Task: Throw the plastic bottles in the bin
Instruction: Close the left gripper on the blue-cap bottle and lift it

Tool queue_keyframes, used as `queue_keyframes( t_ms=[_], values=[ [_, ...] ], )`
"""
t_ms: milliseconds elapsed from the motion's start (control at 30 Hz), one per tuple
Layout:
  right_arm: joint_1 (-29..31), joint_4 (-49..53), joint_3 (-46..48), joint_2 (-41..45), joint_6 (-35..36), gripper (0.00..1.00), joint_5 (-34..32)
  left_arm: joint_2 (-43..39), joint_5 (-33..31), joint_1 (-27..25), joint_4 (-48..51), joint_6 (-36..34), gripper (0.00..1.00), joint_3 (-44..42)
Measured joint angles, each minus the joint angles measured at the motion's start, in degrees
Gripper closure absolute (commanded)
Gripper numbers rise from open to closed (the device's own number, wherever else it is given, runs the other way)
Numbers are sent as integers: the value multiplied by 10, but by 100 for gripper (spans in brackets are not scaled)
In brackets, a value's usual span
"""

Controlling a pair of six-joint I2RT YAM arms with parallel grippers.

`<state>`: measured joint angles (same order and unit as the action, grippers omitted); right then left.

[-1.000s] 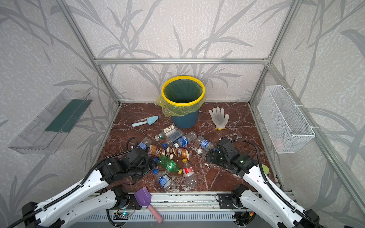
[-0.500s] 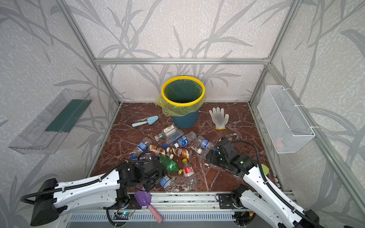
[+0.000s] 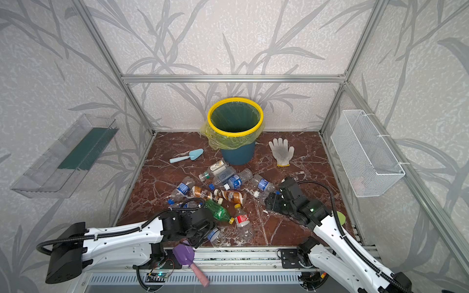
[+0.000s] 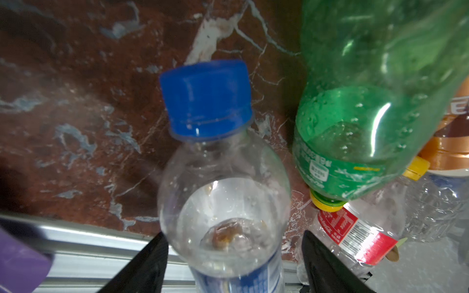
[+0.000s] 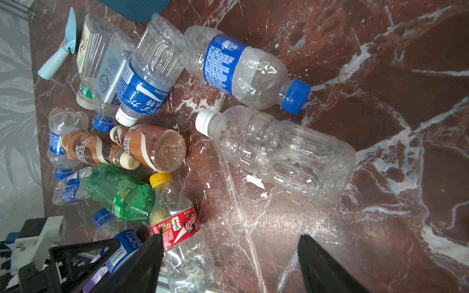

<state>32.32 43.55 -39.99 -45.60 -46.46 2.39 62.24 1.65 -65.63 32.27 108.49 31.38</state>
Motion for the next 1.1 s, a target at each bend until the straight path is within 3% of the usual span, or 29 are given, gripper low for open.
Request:
queue_keyframes(
  t_ms=[667, 1100],
  values=[
    [0, 5, 13, 14, 4, 21, -10, 27, -5, 0, -22, 6, 30, -19],
    [0, 3, 17, 14, 4, 25, -10, -12, -21, 13, -5, 1, 49, -33]
  ],
)
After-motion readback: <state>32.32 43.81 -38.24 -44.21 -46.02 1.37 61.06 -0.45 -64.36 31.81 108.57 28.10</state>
